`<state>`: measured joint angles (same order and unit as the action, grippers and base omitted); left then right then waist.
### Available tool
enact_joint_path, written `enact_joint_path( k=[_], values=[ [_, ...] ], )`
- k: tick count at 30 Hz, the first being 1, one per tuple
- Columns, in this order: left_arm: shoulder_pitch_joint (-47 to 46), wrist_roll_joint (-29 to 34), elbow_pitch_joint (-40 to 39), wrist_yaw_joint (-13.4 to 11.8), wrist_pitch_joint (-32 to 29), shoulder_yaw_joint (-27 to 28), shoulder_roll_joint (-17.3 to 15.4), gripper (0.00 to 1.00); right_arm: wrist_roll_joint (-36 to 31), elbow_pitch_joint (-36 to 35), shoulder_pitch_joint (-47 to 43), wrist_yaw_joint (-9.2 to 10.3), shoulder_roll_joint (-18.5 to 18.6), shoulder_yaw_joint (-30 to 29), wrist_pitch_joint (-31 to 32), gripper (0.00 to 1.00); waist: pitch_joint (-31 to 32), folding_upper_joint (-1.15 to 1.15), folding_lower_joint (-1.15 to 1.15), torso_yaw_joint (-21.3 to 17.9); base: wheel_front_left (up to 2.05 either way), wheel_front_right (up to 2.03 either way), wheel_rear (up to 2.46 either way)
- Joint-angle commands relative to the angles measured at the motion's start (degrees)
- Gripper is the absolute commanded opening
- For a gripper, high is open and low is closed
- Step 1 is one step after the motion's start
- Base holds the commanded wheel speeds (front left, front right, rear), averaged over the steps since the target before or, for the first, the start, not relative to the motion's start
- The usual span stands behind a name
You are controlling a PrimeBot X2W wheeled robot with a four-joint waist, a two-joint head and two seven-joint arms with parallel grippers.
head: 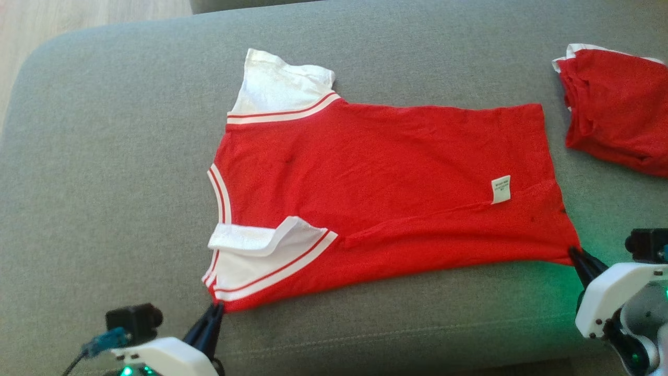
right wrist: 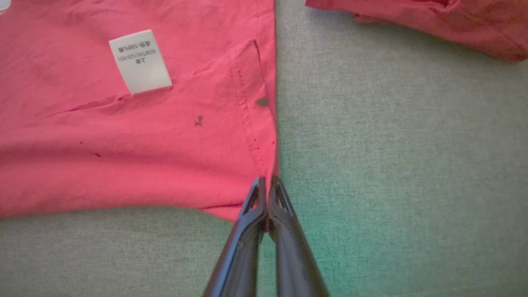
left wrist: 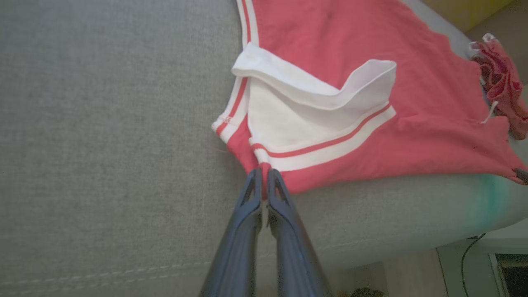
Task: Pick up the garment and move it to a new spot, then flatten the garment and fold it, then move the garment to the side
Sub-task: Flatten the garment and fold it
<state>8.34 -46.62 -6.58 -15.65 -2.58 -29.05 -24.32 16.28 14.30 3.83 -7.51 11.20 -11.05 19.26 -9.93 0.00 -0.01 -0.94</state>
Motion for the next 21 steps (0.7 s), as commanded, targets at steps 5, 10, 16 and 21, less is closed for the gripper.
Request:
enact_joint_path(
  k=[5,10,16,21],
  values=[
    [-2.8,-0.1,1.4,-0.5,-2.7,0.1,-0.6,1.0,-1.5,-4.5,-0.3,0.02,0.0,-0.6,0.6,1.0,0.4,0.0,0.01,-0.6,0.0,0.0,0.0],
    [-4.3,1.5,0.6,-2.8,-1.6,2.1,-1.8,1.0,-3.9,-10.1,-0.7,0.02,-1.6,-2.3,-0.9,1.0,0.8,0.0,0.01,-1.4,0.0,0.0,0.0],
    [-13.0,4.6,-2.5,-3.9,-2.4,5.9,-6.1,1.0,-5.2,-16.9,0.0,0.02,-3.9,-0.9,-2.7,1.0,-0.5,0.0,0.01,-2.3,0.0,0.0,0.0],
    [-29.6,7.3,-0.1,0.1,-8.6,4.8,-8.5,1.0,-5.3,-18.4,2.0,0.02,-4.5,2.0,-4.1,1.0,-4.7,0.0,0.01,-2.9,0.0,0.0,0.0]
  ],
)
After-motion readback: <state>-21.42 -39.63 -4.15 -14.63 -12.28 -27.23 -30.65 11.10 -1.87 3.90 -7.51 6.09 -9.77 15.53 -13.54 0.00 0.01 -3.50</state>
